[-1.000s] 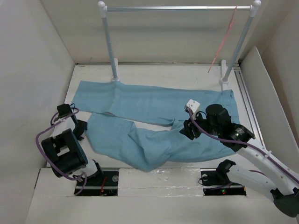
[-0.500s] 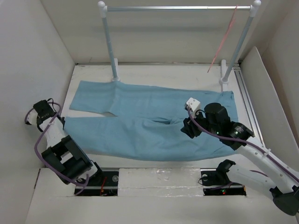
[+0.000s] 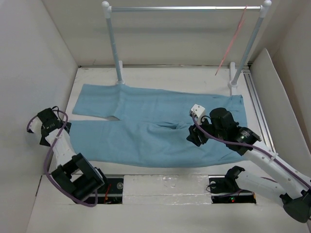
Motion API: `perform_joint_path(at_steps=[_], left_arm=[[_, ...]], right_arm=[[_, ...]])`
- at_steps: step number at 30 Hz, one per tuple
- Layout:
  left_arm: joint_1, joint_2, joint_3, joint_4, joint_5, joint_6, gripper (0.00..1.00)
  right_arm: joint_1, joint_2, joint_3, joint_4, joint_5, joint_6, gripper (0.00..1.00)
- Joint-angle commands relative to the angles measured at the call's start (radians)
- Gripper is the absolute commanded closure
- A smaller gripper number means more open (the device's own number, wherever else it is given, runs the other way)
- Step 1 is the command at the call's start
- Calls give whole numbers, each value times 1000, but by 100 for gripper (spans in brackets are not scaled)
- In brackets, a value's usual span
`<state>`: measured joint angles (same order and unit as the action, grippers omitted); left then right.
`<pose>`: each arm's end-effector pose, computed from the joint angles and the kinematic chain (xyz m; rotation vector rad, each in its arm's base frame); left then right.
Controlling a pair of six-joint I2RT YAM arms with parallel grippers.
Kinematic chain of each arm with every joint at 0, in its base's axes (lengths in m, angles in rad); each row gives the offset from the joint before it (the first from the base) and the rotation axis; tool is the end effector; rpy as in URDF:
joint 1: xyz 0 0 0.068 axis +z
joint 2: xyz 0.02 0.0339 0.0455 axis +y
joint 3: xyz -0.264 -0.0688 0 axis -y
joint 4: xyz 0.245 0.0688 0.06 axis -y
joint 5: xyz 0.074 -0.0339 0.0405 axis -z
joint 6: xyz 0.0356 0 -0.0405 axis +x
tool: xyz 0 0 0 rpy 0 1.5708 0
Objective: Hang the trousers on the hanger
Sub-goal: Flatten out the trousers at the center of the board.
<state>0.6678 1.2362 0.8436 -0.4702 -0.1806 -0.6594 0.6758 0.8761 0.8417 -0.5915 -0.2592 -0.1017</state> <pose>0.1951 0.1620 0.2417 -1.5581 1.8610 0.2234 0.1392 0.1233 0.3043 -0.9842 2.0105 0.6024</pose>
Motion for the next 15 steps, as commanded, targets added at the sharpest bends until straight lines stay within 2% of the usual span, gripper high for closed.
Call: perform_joint_path(at_steps=[1,3,4,8,10,11,12,13,15], left_arm=[[3,-115,-75,-56,-88,-17,32],[3,-109,-93,-41,-57,0,33],[3,-75,-89,-25,4,13,33],[3,83,-60,-33,69,-26,35],[3,149,-86,-10,79,-49,40],[3,161,-95,19,82,-57,45],[3,173,-101,33,85,-59,59],[3,181,-107,45,90,-59,100],[-8,158,-97,36,87,-49,100]], right_arm=[[7,-3,-1,45,-38,-19,47],[7,-5,0,45,-38,-26,47],[7,-5,0,45,-38,-27,47],[7,-12,20,19,-40,-38,47],[7,-25,26,12,-28,-38,47],[7,-28,30,-4,-23,-35,47],[7,-34,39,-11,-15,-36,47],[7,-37,43,-20,-9,-38,47],[7,-45,48,-33,-6,-38,47]])
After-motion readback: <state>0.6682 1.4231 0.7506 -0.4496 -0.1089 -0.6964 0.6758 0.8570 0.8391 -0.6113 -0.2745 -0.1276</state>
